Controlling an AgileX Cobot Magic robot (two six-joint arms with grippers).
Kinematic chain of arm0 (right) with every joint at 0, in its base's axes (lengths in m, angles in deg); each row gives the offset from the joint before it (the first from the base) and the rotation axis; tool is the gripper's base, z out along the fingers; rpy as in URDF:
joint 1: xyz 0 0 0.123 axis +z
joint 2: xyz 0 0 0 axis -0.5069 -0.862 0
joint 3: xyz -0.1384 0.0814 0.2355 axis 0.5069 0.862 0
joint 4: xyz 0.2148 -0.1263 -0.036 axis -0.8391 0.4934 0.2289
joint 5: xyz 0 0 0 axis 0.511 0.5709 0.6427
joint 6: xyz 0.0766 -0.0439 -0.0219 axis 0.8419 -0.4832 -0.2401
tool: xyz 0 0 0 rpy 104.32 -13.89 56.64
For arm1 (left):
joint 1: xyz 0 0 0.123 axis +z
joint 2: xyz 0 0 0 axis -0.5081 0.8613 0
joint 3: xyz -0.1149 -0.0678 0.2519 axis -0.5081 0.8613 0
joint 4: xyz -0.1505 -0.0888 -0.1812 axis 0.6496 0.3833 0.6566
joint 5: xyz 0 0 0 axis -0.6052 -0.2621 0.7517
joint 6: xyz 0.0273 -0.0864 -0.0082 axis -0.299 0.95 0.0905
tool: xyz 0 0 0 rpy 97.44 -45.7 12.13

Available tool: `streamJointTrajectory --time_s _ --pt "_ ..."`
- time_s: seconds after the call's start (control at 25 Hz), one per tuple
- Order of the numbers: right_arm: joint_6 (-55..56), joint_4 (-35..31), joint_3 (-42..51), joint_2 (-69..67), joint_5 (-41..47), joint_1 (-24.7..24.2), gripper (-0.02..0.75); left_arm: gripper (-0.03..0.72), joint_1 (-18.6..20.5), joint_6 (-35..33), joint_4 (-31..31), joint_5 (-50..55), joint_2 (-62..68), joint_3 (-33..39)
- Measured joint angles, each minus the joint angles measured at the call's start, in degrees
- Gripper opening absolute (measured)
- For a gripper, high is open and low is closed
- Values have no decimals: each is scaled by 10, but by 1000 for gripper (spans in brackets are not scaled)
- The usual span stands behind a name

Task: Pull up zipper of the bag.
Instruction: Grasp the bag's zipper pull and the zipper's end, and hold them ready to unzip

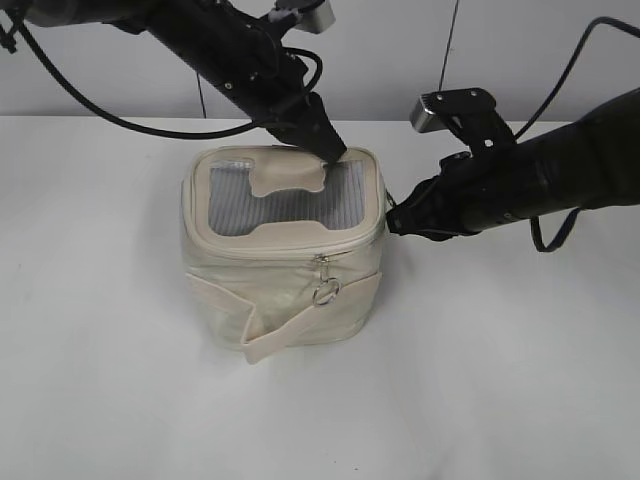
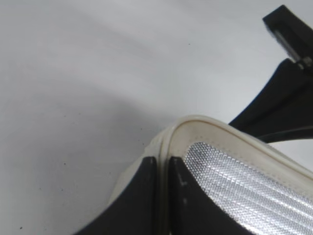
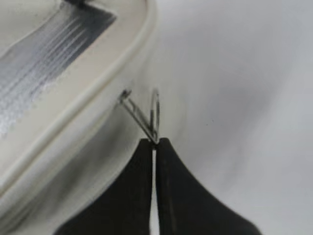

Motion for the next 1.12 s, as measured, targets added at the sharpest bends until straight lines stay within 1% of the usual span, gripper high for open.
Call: streamJointTrajectory --time_s 0.12,0.36,0.56,0.6,0.68,0.76,0.8,0.84,0.88,0.96,1.12 --pt "24 19 39 30 0 0 8 33 0 1 0 -1 0 0" --pt "31 27 107 76 -2 -1 8 33 0 3 0 -1 0 0" --pt "32 28 115 97 -8 -1 8 33 0 4 0 -2 0 0" --pt "32 28 114 95 -10 -1 26 33 0 4 0 -2 0 0" --pt "32 28 103 86 -10 -1 134 33 0 4 0 -2 0 0" --pt "32 27 85 69 -12 -1 314 33 0 4 0 -3 0 0" --pt "32 27 74 58 -13 -1 381 33 0 4 0 -3 0 0" --pt "32 25 64 45 -15 -1 444 33 0 4 0 -3 0 0" --pt "32 24 51 33 -17 -1 484 33 0 4 0 -3 0 0" --pt "32 23 28 12 -17 -1 517 33 0 4 0 -3 0 0" --pt "32 22 -2 -16 -17 -1 533 33 0 4 0 -3 0 0"
